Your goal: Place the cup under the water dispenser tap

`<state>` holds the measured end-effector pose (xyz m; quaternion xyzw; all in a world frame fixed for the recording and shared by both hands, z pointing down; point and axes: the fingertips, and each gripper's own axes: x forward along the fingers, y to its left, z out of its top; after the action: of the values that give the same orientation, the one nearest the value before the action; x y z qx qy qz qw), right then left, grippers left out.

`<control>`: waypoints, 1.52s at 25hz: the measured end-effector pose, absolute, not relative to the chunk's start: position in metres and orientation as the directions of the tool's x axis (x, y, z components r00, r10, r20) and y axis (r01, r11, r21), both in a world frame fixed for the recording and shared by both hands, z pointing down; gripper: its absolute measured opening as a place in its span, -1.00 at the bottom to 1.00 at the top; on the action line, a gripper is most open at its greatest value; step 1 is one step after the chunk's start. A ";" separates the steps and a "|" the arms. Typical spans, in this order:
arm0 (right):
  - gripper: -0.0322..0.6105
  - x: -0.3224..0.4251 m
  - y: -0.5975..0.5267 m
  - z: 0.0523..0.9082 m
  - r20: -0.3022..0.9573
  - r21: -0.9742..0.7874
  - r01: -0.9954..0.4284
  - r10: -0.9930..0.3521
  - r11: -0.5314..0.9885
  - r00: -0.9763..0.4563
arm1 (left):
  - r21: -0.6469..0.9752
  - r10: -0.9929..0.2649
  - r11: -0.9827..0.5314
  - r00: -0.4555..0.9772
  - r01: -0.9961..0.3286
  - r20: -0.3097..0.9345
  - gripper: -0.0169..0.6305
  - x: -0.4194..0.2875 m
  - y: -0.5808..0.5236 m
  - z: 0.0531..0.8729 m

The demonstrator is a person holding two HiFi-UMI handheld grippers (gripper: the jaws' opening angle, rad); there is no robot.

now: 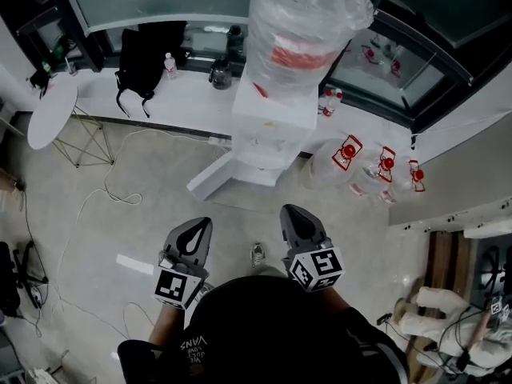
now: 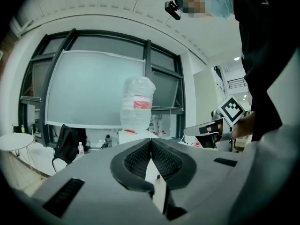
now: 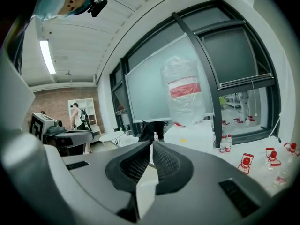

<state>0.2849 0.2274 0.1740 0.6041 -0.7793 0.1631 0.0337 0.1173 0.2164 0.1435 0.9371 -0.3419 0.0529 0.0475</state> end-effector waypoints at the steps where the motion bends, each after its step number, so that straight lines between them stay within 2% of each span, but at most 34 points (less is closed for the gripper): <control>1: -0.76 0.291 0.219 0.176 0.253 -0.213 -0.948 -0.924 0.236 -0.287 | 0.057 -0.648 -0.750 0.749 -0.659 0.134 -0.89 0.125 0.210 0.146; 9: -0.76 0.320 0.171 0.186 0.290 -0.177 -0.901 -0.853 0.397 -0.433 | 0.069 -0.730 -0.667 0.669 -0.742 0.137 -0.89 0.169 0.179 0.155; 15: -0.76 0.291 0.147 0.184 0.279 -0.181 -0.885 -0.841 0.428 -0.464 | 0.074 -0.734 -0.664 0.668 -0.744 0.125 -0.89 0.153 0.162 0.154; 28: -0.76 0.193 0.118 0.167 0.242 -0.168 -0.917 -0.886 0.363 -0.395 | 0.043 -0.697 -0.710 0.711 -0.703 0.092 -0.89 0.053 0.132 0.137; 34: -0.76 0.173 0.102 0.172 0.193 -0.128 -0.952 -0.934 0.278 -0.299 | 0.023 -0.651 -0.755 0.754 -0.655 0.089 -0.89 0.014 0.122 0.147; 38: -0.76 0.167 0.081 0.192 0.215 -0.104 -0.957 -0.934 0.269 -0.286 | -0.019 -0.637 -0.769 0.763 -0.640 0.108 -0.89 0.001 0.112 0.165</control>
<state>0.1665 0.0814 0.1922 0.5950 -0.7947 0.1065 0.0553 0.0012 0.1116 0.1651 0.9388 -0.3401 0.0544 0.0094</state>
